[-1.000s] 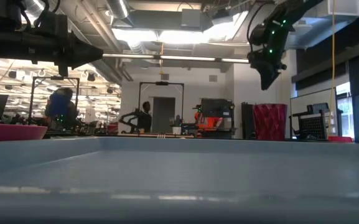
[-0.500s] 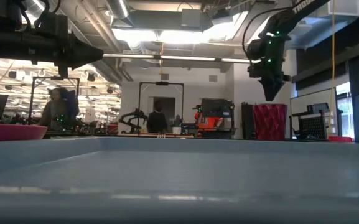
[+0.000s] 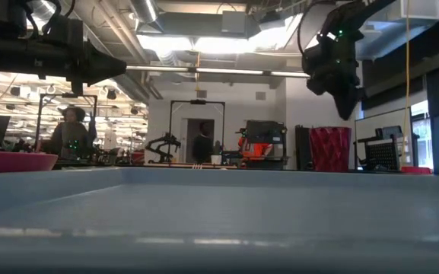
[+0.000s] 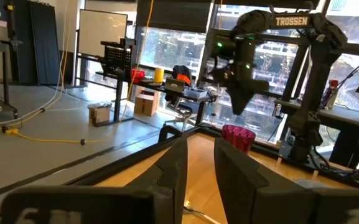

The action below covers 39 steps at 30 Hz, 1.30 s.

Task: Pick and place plate/cup/fork/spoon on tray
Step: Put the red glass on the blue serving tray

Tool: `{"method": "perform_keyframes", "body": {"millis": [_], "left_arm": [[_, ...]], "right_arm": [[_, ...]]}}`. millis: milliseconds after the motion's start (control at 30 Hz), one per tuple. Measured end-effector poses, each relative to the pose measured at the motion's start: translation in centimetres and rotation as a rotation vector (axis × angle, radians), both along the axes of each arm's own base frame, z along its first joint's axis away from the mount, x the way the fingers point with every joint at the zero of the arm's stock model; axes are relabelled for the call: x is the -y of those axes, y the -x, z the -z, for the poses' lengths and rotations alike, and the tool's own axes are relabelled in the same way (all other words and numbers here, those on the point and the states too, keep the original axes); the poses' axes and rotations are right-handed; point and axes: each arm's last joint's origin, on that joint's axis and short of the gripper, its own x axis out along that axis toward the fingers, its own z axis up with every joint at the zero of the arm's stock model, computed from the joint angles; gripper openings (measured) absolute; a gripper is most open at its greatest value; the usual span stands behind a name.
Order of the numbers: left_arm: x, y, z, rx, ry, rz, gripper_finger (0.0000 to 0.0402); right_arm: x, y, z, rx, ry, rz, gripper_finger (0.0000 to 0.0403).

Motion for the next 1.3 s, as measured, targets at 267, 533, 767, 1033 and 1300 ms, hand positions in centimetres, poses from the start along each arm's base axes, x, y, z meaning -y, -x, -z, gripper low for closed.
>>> {"method": "perform_keyframes", "body": {"millis": [267,533,767,1033,1300], "left_arm": [[0.0,0.0,0.0,-0.002,0.001,0.0,0.0073],[0.0,0.0,0.0,-0.002,0.001,0.0,0.0073],[0.0,0.0,0.0,-0.002,0.001,0.0,0.0073],[0.0,0.0,0.0,-0.002,0.001,0.0,0.0073],[0.0,0.0,0.0,-0.002,0.001,0.0,0.0073]], "right_arm": [[-3.0,0.0,1.3,-0.065,0.127,-0.02,0.0101],[-2.5,-0.9,-0.1,0.084,0.284,-0.02,0.0101],[-2.6,-1.6,1.5,0.064,0.259,-0.044,0.0101],[-3.0,-2.2,1.5,0.077,0.271,-0.07,0.0101],[-3.0,-2.3,1.5,0.045,0.309,-0.067,0.0101]]}}
